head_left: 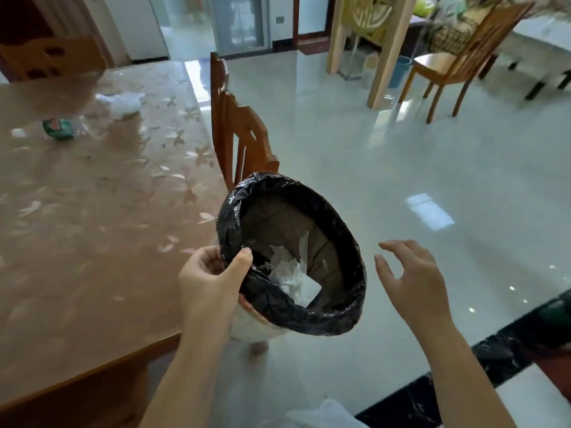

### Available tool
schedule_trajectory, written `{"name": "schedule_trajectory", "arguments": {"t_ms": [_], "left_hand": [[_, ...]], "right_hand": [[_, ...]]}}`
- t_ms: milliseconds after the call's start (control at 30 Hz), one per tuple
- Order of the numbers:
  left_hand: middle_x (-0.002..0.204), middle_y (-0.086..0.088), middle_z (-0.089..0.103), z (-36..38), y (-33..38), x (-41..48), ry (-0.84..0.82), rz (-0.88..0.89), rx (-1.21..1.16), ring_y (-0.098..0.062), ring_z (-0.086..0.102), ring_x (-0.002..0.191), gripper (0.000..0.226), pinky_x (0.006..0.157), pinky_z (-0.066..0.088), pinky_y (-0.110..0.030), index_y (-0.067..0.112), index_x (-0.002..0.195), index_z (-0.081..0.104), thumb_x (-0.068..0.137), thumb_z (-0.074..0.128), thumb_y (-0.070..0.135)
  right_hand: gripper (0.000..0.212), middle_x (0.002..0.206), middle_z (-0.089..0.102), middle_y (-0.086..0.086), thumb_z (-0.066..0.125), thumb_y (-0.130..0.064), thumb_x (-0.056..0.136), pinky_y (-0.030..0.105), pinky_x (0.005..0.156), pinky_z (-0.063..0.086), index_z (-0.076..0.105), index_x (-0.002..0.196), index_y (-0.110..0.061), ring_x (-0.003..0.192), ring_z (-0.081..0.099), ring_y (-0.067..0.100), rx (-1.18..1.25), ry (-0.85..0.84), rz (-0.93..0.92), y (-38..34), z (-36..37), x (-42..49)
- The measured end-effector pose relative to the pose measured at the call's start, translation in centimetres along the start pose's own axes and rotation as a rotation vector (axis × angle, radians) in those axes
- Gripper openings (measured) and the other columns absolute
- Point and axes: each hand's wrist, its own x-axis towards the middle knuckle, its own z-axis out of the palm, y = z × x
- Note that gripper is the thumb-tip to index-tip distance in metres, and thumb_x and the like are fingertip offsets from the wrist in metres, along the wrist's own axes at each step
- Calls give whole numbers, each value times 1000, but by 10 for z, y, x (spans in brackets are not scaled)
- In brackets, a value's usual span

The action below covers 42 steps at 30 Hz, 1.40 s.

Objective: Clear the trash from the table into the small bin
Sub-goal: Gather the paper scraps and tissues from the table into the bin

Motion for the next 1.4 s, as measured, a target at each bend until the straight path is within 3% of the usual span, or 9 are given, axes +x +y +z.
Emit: {"name": "schedule_trajectory", "arguments": {"t_ms": [267, 433, 533, 700, 800, 967, 1067, 1267, 1400], "left_hand": [[54, 16, 65, 151, 4, 5, -154, 18, 57, 0, 59, 51, 12, 44, 44, -13, 23, 64, 62, 66, 73, 27], [66, 3, 63, 229, 7, 39, -230, 56, 153, 7, 58, 53, 13, 41, 40, -7, 19, 72, 59, 71, 72, 23], [64, 2, 64, 279, 5, 76, -274, 37, 167, -2, 59, 51, 14, 45, 46, -14, 19, 71, 60, 70, 73, 22], [68, -4, 65, 363, 12, 163, -318, -30, 120, -22, 61, 63, 15, 63, 53, -40, 21, 70, 60, 69, 74, 21], [76, -13, 68, 401, 25, 220, -311, -31, 93, -26, 63, 68, 16, 66, 54, -42, 18, 73, 61, 67, 74, 24], [61, 3, 60, 441, 43, 306, -231, 14, 30, -2, 54, 49, 16, 46, 46, -17, 17, 70, 59, 68, 74, 20], [56, 9, 57, 454, 51, 349, -143, 23, -10, 3, 51, 43, 16, 39, 40, -12, 17, 69, 57, 70, 73, 14], [63, 3, 60, 483, 66, 453, 32, 118, 78, 3, 53, 49, 15, 42, 42, -11, 18, 71, 57, 70, 72, 22], [69, -3, 63, 507, 82, 529, 204, 180, 78, -8, 57, 58, 17, 51, 49, -24, 19, 72, 57, 67, 71, 28]], "right_hand": [[20, 98, 66, 7, 62, -16, 82, 29, 77, 40, 64, 100, -10, 92, 57, 27, -42, -24, 71, 100, -32, 74], [22, 101, 66, 7, 61, -17, 82, 35, 80, 44, 63, 103, -10, 95, 57, 27, -45, -27, 141, 140, -24, 128], [23, 102, 66, 8, 62, -17, 82, 39, 81, 47, 63, 103, -10, 96, 57, 28, -67, -36, 174, 160, -10, 171], [22, 100, 66, 10, 64, -15, 81, 41, 78, 48, 64, 101, -8, 93, 58, 31, -134, -45, 176, 180, 12, 272], [21, 100, 66, 9, 64, -14, 80, 39, 80, 46, 64, 101, -9, 94, 57, 31, -137, -62, 164, 177, 28, 346], [23, 102, 65, 5, 62, -17, 81, 32, 81, 42, 64, 104, -12, 96, 55, 25, -91, -83, 69, 161, 69, 457], [23, 102, 65, 4, 62, -17, 81, 29, 81, 41, 64, 104, -12, 98, 54, 23, -41, -117, 20, 152, 98, 510], [22, 104, 65, 8, 61, -17, 82, 39, 85, 45, 63, 103, -10, 99, 56, 27, 20, -170, -155, 134, 162, 646], [23, 104, 64, 6, 60, -20, 83, 37, 85, 46, 63, 104, -11, 99, 55, 24, 83, -204, -317, 110, 210, 750]]}}
